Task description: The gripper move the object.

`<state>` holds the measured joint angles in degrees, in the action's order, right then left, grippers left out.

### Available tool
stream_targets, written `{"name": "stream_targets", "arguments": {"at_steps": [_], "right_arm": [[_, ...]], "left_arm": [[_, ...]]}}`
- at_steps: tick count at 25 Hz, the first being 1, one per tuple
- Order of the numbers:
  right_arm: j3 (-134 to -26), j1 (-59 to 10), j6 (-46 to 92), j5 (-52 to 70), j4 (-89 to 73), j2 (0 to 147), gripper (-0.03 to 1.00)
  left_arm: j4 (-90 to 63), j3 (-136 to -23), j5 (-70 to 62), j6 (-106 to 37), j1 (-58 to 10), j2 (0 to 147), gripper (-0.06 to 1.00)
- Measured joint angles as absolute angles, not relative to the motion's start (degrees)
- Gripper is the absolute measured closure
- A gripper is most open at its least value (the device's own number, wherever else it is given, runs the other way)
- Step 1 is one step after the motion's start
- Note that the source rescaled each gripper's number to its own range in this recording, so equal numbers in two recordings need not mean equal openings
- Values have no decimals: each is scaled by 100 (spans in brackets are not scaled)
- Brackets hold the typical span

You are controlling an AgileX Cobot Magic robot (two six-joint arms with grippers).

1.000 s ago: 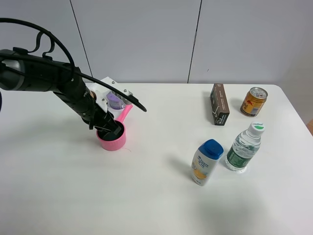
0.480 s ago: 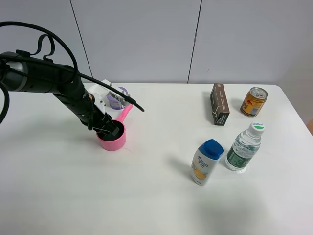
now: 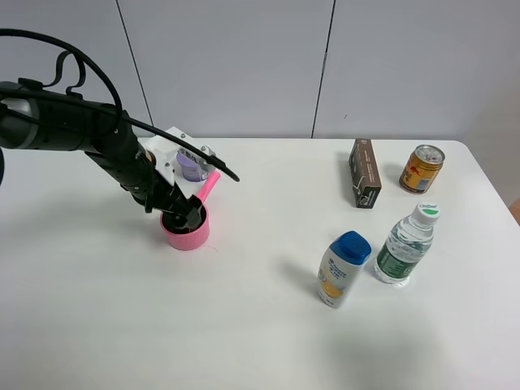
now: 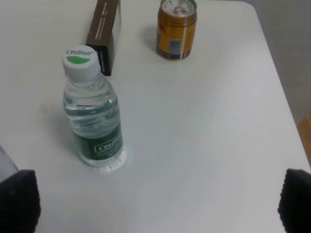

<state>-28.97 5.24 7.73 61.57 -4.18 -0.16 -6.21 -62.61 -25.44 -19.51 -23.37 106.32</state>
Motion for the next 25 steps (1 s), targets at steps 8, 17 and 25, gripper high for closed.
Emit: {"name": "stream_targets", "arguments": {"at_steps": [8, 17, 25], "right_arm": [[-2897, 524, 773, 6157, -418, -16, -3], [-2897, 524, 773, 6157, -418, -16, -3], [-2897, 524, 773, 6157, -418, -16, -3]], "left_arm": [[-609, -6261, -2616, -1951, -2337, 10452, -5], [-589, -6257, -2725, -1711, -2151, 9467, -5], [-157, -6257, -3068, -1632, -971, 8280, -5]]}}
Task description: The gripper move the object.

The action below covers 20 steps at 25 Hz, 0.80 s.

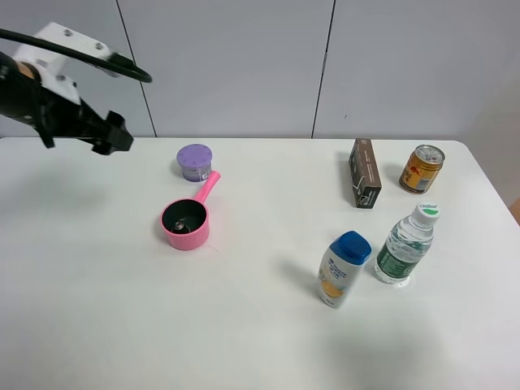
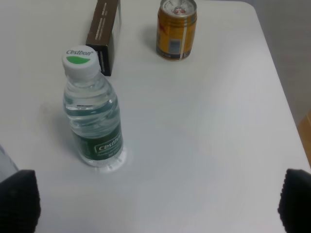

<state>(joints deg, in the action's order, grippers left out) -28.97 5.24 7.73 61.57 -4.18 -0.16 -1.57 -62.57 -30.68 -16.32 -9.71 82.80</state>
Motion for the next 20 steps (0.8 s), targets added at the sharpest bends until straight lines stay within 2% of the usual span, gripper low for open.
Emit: {"name": "stream_targets", "arguments": {"at_steps": [9, 20], "right_arm": [[-2897, 524, 773, 6157, -418, -16, -3], [-2897, 524, 773, 6157, -418, -16, -3]], "left_arm": [[203, -6257, -4185, -1632, 529, 6933, -5], [164, -6219, -5638, -1191, 849, 4350, -5]]}}
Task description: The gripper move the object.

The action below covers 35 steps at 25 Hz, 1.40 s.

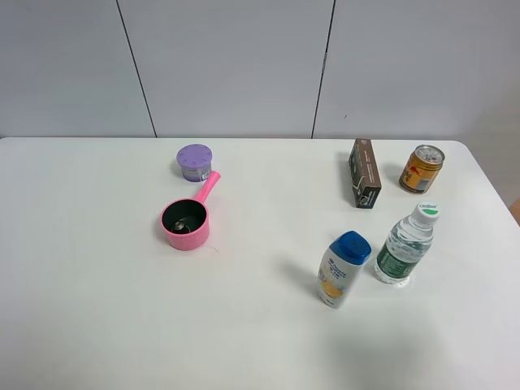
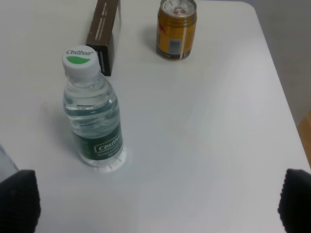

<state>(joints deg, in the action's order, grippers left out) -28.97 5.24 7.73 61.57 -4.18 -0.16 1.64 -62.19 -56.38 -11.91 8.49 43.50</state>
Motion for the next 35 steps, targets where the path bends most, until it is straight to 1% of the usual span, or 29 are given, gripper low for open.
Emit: {"name": "stream_targets", "arguments": {"at_steps": [5, 8, 15, 19, 24, 35], "right_arm": [[-2897, 524, 773, 6157, -418, -16, -3], [-2897, 524, 773, 6157, -418, -16, -3], [-2897, 524, 773, 6157, -418, -16, -3], [-2897, 524, 773, 6157, -418, -16, -3], [-2897, 524, 773, 6157, -418, -16, -3], [-2897, 524, 773, 6157, -418, -16, -3]], "left_arm": [[0, -6190, -6293, -998, 849, 3319, -5], [0, -5985, -6425, -983, 849, 2711, -5], [-280, -4814, -6365, -976, 849, 1278, -5], [-305, -4046, -6042, -976, 849, 610, -5], [-322, -3361, -5817, -976, 849, 151, -5], [-462, -3029, -5854, -969, 849, -29, -5]]}}
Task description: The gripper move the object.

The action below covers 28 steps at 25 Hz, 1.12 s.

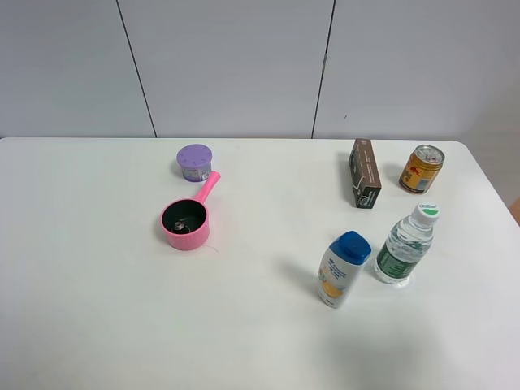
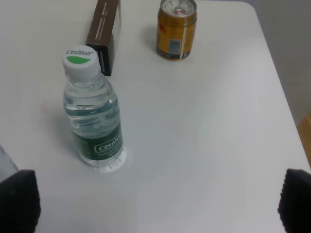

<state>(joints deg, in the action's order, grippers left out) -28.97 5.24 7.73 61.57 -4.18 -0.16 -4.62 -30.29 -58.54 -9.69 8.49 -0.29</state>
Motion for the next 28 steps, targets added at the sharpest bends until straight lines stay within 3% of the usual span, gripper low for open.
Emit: {"name": "stream_targets", "arguments": {"at_steps": [28], "right_arm": [[-2897, 524, 773, 6157, -418, -16, -3]], "left_arm": [[-452, -2900, -6023, -939, 849, -29, -5]]}}
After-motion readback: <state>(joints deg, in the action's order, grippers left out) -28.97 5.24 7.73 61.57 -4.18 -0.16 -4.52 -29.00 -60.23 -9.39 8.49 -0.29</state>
